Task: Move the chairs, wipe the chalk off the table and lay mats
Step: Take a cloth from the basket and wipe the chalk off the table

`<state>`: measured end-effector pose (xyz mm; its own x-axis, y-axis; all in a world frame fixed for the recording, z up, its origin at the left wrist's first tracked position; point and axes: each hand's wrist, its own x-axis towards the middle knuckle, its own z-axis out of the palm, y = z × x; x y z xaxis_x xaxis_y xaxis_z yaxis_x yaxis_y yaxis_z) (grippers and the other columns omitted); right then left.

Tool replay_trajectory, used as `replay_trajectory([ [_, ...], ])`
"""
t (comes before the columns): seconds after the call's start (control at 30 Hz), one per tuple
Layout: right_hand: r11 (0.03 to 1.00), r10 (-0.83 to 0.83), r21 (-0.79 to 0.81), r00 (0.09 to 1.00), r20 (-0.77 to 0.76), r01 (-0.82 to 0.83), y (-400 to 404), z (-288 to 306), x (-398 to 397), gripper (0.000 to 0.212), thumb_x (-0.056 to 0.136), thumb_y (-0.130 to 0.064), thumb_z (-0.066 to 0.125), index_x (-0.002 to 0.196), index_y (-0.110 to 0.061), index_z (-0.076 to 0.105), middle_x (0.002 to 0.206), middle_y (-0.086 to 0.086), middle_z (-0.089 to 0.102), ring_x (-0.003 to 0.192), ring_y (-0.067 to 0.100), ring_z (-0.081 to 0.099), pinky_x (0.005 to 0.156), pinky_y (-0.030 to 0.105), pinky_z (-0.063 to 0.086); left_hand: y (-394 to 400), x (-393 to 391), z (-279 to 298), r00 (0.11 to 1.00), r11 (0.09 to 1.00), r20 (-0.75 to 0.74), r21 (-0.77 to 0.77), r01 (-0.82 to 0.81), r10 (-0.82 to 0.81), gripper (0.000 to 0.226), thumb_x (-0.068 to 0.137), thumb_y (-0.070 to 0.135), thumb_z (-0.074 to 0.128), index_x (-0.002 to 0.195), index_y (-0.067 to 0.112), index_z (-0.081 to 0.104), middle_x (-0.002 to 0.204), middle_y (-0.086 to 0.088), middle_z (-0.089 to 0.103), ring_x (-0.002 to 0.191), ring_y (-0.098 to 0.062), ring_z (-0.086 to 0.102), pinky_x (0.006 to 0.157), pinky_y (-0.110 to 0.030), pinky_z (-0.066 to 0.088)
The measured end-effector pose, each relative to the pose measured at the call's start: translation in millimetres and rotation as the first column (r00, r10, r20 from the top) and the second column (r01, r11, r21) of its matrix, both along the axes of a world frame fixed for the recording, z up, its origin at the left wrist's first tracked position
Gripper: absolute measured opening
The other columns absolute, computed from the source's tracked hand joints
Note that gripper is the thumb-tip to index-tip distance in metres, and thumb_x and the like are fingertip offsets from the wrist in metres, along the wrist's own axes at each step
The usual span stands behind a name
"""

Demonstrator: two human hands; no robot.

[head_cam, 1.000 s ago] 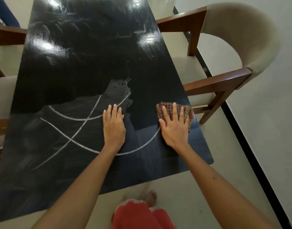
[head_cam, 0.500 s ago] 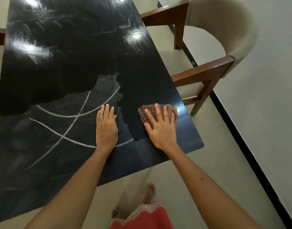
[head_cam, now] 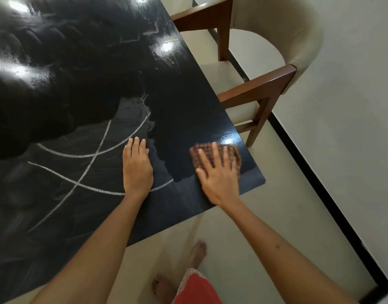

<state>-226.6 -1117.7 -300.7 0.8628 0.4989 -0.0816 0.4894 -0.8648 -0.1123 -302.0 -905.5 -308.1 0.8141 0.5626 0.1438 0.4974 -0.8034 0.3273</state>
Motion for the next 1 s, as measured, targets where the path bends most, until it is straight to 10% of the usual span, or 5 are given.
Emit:
replay_trajectory([
  [0.27,0.977,0.199,0.064,0.977,0.078,-0.204,-6.0,-9.9,-52.2,0.053,0.098,-0.054,0.032,0.149,-0.041,0.027,0.16,-0.001,0.021,0.147,0.031,0.018,0.116,0.055,0.017,3.1,-0.9,0.4,1.0,1.0,0.028,-0.024,0.012,-0.012,0.04,0.103,0.012,0.031,0.136,-0.007,0.042,0.142,-0.023,0.044,0.139,-0.032,0.031,0.118,-0.042,0.022],
  [0.73,0.958,-0.287,-0.026,0.958,-0.015,0.286,-73.3,-6.1,-1.1,0.056,0.1,-0.053,0.019,0.153,-0.037,0.01,0.163,0.004,0.002,0.149,0.035,0.001,0.12,0.055,0.006,4.7,-3.3,-1.6,0.993,0.995,0.117,-0.103,0.015,-0.003,0.039,0.103,0.011,0.031,0.136,-0.006,0.043,0.143,-0.021,0.044,0.14,-0.031,0.029,0.118,-0.041,0.021],
  [1.0,0.993,-0.052,0.101,0.998,-0.019,0.053,-8.7,-1.8,-98.4,0.057,0.097,-0.051,0.032,0.151,-0.037,0.025,0.162,0.006,0.012,0.148,0.036,0.006,0.117,0.053,0.01,12.0,-8.3,10.1,0.933,0.877,0.321,-0.48,0.009,0.166,0.038,0.1,0.009,0.04,0.137,0.004,0.046,0.141,-0.011,0.046,0.136,-0.02,0.036,0.114,-0.028,0.025],
])
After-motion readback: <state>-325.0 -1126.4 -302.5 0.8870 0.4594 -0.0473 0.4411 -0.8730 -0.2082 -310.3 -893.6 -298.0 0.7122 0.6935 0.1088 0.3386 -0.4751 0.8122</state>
